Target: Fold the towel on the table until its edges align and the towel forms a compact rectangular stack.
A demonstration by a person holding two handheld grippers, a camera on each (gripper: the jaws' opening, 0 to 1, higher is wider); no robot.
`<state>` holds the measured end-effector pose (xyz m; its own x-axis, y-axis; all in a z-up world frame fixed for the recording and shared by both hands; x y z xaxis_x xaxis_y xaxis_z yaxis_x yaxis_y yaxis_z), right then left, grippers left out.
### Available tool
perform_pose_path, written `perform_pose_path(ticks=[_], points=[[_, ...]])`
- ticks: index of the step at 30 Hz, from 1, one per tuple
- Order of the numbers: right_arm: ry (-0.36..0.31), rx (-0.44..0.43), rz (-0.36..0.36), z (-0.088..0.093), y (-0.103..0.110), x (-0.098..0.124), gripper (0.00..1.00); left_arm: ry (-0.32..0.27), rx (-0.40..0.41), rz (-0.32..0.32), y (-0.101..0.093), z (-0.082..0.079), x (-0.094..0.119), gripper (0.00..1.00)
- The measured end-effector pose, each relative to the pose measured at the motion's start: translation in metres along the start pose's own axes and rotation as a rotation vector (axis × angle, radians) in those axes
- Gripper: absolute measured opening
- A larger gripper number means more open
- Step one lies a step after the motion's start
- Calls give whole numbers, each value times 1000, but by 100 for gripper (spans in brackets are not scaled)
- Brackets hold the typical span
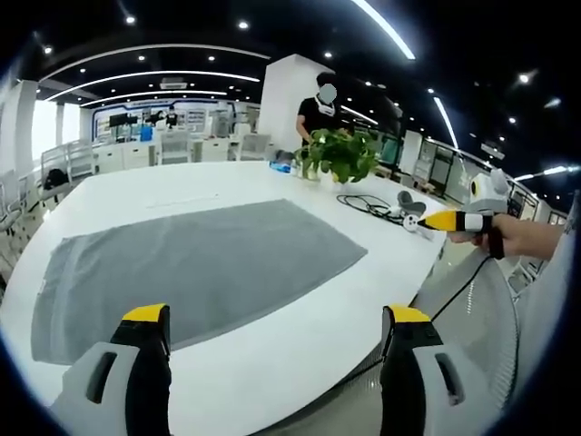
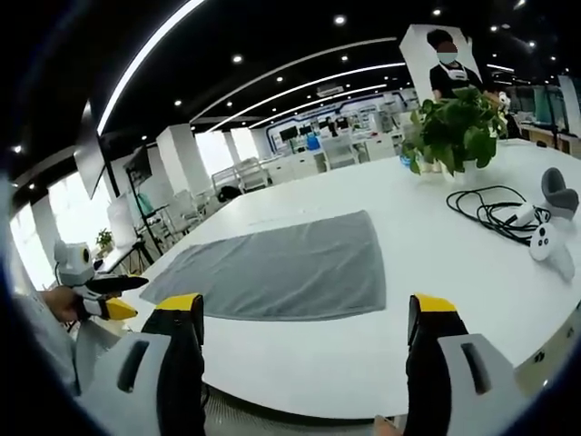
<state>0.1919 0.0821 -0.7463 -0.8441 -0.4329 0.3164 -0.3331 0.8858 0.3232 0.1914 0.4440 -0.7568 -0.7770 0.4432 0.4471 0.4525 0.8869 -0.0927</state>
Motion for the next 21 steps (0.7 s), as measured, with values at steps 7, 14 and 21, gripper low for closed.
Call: perform_pose_path(ticks=[7, 14, 21], points=[[-13, 27, 48, -13, -5, 2, 92, 7, 9, -26, 7, -4, -4, 99], [-23, 69, 37, -38, -19, -5, 89, 24, -62, 15, 0, -14, -23, 99], [-63, 66, 42, -58, -35, -13, 87, 15, -140, 97, -25, -31, -54, 98]])
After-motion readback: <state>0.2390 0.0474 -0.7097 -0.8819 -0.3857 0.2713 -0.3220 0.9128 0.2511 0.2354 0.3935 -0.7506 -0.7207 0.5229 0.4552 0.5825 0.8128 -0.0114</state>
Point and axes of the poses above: the point that each gripper's makers call its tool centre point, and the gripper's own axes: x roughly backward along the fingers, y roughly to its left, z roughly out of its underside, the point moved 9 cm from there along x, roughly backward along the fingers, and after that the axes turned 4 degrees about -z, right-handed, at the moved point
